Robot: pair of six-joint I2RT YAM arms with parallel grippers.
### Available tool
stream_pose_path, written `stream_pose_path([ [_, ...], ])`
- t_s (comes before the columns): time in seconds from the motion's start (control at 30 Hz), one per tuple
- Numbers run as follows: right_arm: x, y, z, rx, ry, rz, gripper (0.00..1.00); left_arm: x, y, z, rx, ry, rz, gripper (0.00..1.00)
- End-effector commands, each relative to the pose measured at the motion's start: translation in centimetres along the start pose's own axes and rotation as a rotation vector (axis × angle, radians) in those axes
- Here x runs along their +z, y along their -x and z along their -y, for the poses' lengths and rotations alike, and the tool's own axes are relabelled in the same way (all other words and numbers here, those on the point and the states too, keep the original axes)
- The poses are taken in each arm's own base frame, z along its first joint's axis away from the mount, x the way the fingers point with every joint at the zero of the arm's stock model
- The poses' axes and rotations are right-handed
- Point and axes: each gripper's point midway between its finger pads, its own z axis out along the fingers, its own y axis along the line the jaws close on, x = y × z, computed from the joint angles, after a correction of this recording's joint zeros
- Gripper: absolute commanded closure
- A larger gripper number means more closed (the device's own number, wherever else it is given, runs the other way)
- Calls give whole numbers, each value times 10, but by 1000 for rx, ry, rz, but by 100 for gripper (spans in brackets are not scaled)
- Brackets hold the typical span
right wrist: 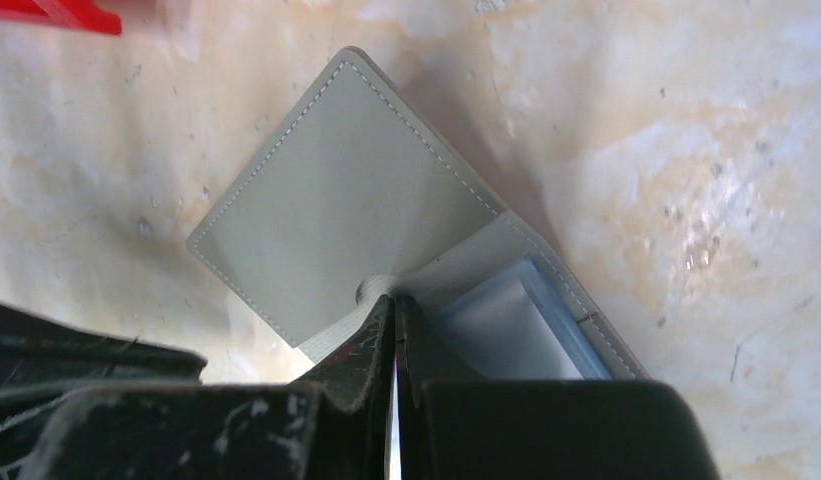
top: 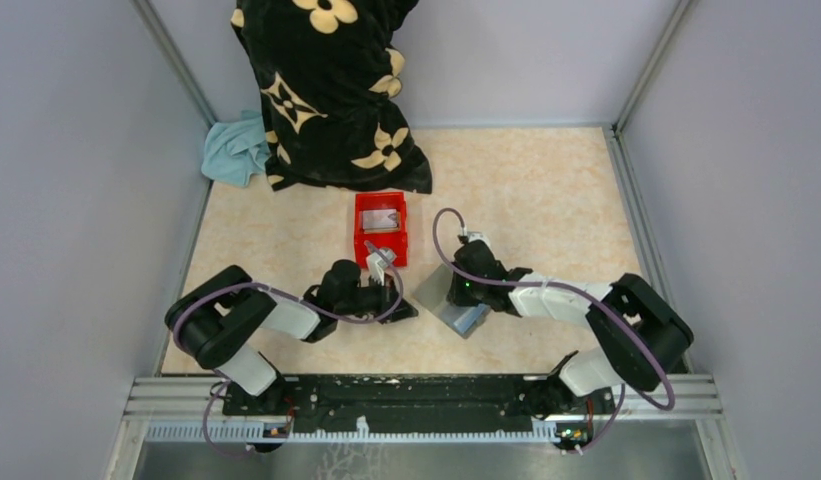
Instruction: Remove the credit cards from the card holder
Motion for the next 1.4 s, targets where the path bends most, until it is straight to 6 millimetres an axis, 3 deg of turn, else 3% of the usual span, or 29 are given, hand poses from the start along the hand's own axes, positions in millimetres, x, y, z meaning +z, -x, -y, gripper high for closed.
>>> stream_pose_path([
  [0.0,13,-2,27,-70,-128,-38,100,-8,6,3,20,24,29,100],
  [0.2,28,11,10,-160,-70,-38,100,-13,18,15,40,2,52,100],
  [0.33,31,7,1,-203,-6,-64,100,-15,36,20,78,26,81,100],
  [0.6,15,-19,-13,-248,121,-95,100,24,72,9,130,60,80,100],
  [0.8,-3,-17,-18,-266,158,-56,100,52,67,-6,98,47,57,100],
  [1.13,-43,17,-40,-283,208,56,100,48,39,-28,47,104,23,100],
  [1.27,-48,10,-43,-291,207,40,100,43,31,-31,29,120,28,100],
  [1.37,-52,-12,-55,-318,218,11,100,43,33,-31,27,123,35,100],
])
